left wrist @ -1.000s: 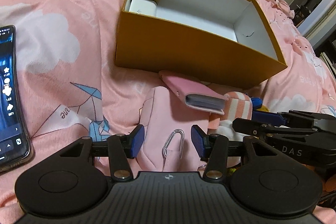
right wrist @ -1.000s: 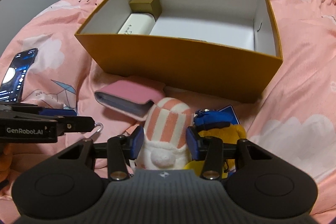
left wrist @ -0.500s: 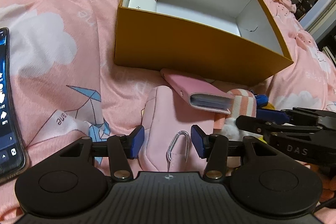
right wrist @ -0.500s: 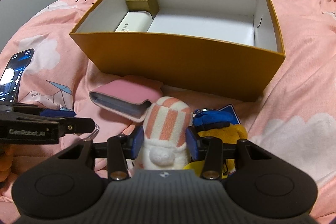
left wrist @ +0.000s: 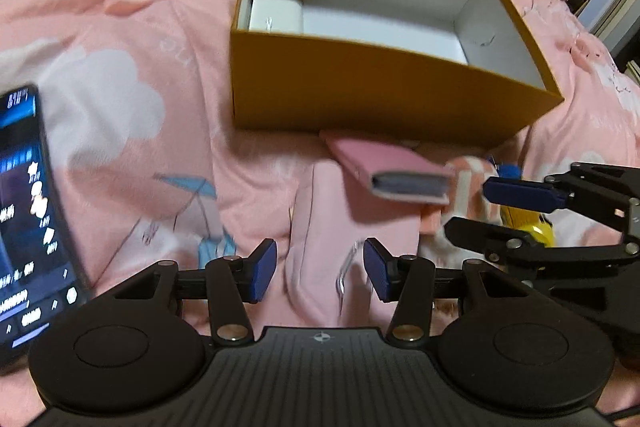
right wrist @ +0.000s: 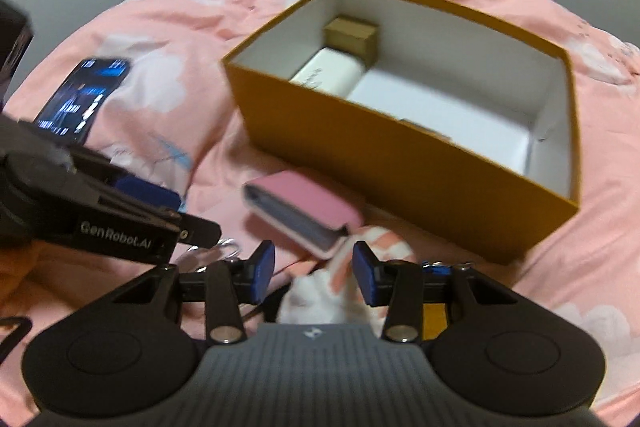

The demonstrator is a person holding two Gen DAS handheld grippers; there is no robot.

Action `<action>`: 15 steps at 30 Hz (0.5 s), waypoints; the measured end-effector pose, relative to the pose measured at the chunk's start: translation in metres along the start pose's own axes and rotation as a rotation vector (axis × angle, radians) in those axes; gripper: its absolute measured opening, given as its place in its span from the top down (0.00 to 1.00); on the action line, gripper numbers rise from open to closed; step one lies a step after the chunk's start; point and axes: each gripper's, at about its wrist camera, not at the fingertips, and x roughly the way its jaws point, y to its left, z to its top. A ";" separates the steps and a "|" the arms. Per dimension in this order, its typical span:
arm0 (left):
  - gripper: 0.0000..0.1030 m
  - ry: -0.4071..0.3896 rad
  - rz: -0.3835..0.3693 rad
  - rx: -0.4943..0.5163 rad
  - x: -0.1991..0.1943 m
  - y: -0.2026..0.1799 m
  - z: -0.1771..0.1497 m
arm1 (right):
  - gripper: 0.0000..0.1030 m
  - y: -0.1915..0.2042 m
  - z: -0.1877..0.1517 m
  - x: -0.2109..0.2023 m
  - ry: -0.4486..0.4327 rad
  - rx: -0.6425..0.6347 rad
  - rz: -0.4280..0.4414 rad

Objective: Organize objects
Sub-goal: 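Move the left tool toward the pink pouch while the right tool reaches over the plush toys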

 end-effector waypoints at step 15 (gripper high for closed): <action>0.32 0.116 -0.024 0.170 0.001 -0.013 -0.028 | 0.61 0.009 -0.013 0.008 0.127 -0.005 0.078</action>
